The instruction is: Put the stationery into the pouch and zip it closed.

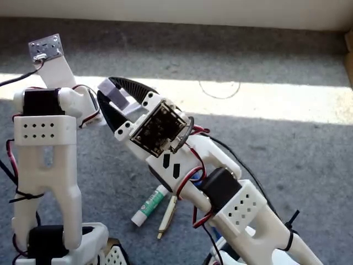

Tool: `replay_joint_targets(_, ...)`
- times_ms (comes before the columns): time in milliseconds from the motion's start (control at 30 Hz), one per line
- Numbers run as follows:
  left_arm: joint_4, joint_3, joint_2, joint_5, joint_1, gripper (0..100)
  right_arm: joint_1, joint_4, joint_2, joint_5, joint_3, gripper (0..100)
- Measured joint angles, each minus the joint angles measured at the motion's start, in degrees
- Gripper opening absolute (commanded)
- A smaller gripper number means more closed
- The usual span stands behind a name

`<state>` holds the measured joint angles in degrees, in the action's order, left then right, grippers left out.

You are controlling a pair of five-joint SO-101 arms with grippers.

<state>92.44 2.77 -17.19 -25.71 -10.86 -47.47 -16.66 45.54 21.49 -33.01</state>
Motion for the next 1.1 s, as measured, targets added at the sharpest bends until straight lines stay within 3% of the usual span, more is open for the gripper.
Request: replay_joint_targets(1100,0.0,0.0,0.09,0.0,0.0,3,2.55,26.02,0.0,0.0,-21.98,0.5)
